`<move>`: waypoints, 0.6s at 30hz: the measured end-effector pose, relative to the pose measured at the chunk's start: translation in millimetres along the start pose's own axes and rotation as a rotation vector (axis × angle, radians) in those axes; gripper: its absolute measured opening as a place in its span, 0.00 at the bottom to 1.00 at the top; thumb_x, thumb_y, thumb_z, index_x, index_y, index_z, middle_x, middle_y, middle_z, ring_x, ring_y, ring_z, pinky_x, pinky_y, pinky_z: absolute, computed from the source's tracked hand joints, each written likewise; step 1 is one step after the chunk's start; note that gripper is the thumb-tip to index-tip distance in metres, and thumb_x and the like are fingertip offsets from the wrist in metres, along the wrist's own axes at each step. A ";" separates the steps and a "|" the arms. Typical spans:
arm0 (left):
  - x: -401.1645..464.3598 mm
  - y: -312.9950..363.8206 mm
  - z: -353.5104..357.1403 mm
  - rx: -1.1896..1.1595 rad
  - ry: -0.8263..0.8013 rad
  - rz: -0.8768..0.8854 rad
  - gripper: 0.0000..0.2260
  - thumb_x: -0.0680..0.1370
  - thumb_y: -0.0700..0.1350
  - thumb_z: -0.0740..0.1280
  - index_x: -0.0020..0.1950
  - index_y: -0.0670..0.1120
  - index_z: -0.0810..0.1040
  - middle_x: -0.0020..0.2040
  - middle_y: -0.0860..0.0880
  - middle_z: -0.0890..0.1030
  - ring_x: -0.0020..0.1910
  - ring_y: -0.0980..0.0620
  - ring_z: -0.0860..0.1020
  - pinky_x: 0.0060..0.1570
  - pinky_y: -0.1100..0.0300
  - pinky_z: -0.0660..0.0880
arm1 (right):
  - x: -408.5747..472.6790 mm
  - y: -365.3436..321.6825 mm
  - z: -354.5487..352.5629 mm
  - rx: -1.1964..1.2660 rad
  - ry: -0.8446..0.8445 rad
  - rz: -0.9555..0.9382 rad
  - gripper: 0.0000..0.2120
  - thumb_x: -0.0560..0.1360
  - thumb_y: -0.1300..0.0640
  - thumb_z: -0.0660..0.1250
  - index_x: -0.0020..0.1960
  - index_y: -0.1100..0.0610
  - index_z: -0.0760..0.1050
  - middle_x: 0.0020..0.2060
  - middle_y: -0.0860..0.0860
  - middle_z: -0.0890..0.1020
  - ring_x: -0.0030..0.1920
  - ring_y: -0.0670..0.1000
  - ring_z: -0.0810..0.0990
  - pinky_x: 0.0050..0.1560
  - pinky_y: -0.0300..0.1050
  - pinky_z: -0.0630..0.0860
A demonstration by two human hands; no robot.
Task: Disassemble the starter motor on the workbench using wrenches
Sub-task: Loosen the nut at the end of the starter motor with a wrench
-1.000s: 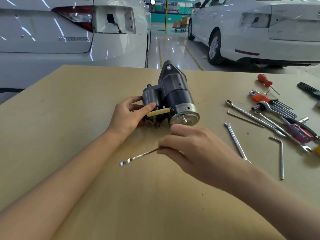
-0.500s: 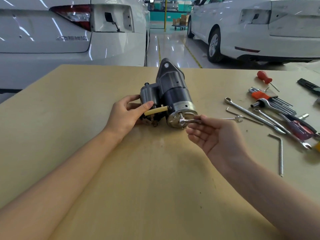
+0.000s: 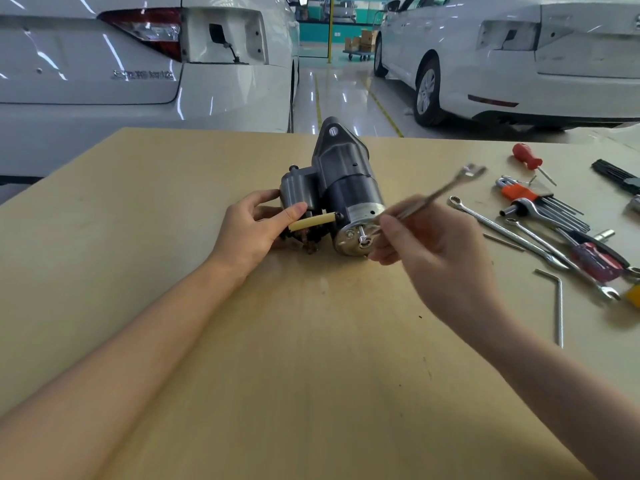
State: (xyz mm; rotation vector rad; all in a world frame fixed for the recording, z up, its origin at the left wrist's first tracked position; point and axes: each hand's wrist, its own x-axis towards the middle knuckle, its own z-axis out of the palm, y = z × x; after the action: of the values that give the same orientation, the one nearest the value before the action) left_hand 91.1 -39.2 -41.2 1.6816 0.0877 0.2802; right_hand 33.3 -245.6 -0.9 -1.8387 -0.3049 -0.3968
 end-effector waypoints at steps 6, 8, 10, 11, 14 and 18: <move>3.5 -2.5 -1.1 0.029 0.018 0.010 0.28 0.70 0.52 0.75 0.67 0.45 0.75 0.50 0.48 0.84 0.45 0.54 0.83 0.44 0.62 0.80 | 3.2 -28.3 29.2 -0.881 -0.373 -0.490 0.05 0.78 0.60 0.61 0.48 0.57 0.75 0.40 0.50 0.70 0.38 0.54 0.73 0.37 0.46 0.68; 2.2 -0.9 -0.3 0.016 0.009 0.001 0.32 0.66 0.55 0.74 0.67 0.45 0.74 0.51 0.47 0.84 0.46 0.52 0.83 0.43 0.60 0.80 | -0.3 -31.6 37.2 -0.997 -0.435 -0.530 0.07 0.77 0.65 0.58 0.50 0.57 0.73 0.41 0.52 0.64 0.40 0.53 0.67 0.40 0.44 0.63; 1.6 -0.1 0.4 0.003 -0.003 0.002 0.34 0.65 0.55 0.74 0.67 0.44 0.74 0.51 0.46 0.84 0.47 0.49 0.84 0.44 0.58 0.81 | -5.9 -31.2 38.9 -1.054 -0.480 -0.524 0.09 0.75 0.68 0.57 0.47 0.57 0.72 0.41 0.53 0.62 0.40 0.53 0.63 0.42 0.45 0.61; 1.5 -0.2 0.3 -0.004 -0.005 0.004 0.33 0.65 0.55 0.74 0.67 0.43 0.74 0.51 0.46 0.84 0.46 0.50 0.84 0.43 0.58 0.81 | -9.0 -29.5 38.0 -1.076 -0.481 -0.549 0.08 0.73 0.69 0.59 0.42 0.56 0.71 0.39 0.53 0.64 0.39 0.53 0.64 0.41 0.45 0.62; 2.2 -1.1 0.8 -0.019 0.001 0.011 0.33 0.64 0.55 0.74 0.66 0.44 0.75 0.49 0.47 0.83 0.42 0.56 0.83 0.38 0.62 0.80 | -20.5 -16.0 31.1 -1.082 -0.486 -0.660 0.07 0.68 0.62 0.72 0.35 0.56 0.75 0.34 0.50 0.72 0.33 0.51 0.71 0.35 0.42 0.66; 1.8 -2.5 -0.4 0.017 -0.005 0.016 0.35 0.63 0.57 0.73 0.67 0.45 0.74 0.50 0.48 0.83 0.47 0.53 0.83 0.45 0.57 0.82 | -30.5 4.7 17.7 -0.639 -0.524 -0.474 0.08 0.76 0.53 0.66 0.44 0.56 0.81 0.36 0.49 0.74 0.34 0.49 0.72 0.35 0.42 0.71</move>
State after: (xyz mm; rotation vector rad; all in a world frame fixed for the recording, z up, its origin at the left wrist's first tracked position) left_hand 93.0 -38.1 -43.4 1.7006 0.0730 0.2880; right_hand 9.5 -230.3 -22.6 -2.4862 -1.0874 -0.3489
